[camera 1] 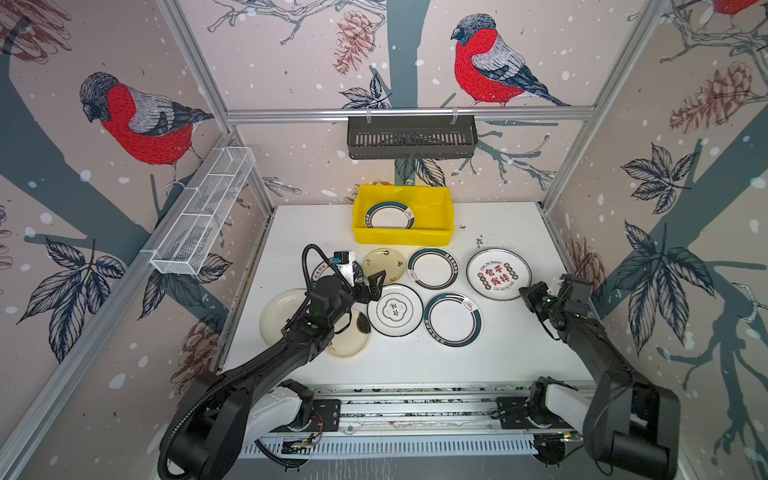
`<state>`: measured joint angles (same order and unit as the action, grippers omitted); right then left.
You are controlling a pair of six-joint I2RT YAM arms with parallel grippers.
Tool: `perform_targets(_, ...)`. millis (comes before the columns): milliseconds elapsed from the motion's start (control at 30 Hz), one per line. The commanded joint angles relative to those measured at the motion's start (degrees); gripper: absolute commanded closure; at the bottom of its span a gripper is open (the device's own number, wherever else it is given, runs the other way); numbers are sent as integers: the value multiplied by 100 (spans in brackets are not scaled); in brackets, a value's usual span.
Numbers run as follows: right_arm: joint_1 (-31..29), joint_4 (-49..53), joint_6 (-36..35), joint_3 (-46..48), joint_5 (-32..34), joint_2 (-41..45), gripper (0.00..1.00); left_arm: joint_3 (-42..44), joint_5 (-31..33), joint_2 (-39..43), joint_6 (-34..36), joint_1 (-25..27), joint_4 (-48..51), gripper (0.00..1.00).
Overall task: Place the plates into the plastic bin on the countertop
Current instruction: 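Pinch the 'Enjoy The Moment' plate's edge with the right gripper, tilting it up, then carry the upright plate toward the left gripper while the left gripper grasps its rim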
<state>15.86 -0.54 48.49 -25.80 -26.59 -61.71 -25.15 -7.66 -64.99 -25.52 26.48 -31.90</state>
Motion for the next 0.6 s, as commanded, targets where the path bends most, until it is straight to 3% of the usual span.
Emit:
perform_targets(0,-92,-197,112,-106,-304,286,100,-218,-322,-300,-352,60,-475,3)
perform_targets(267,-606,-362,-16,-107,-445,757,100,-963,-722,-1414,-422,612,-725,4)
perform_targets(433,-1372,-574,-252,-189,-86,984,100,-1394,-1144,-2085,-668,861,-987,15)
perform_targets(567,-1639,-926,-179,-154,-195,1003,100,-1712,-1393,-2504,-811,972,-1059,22)
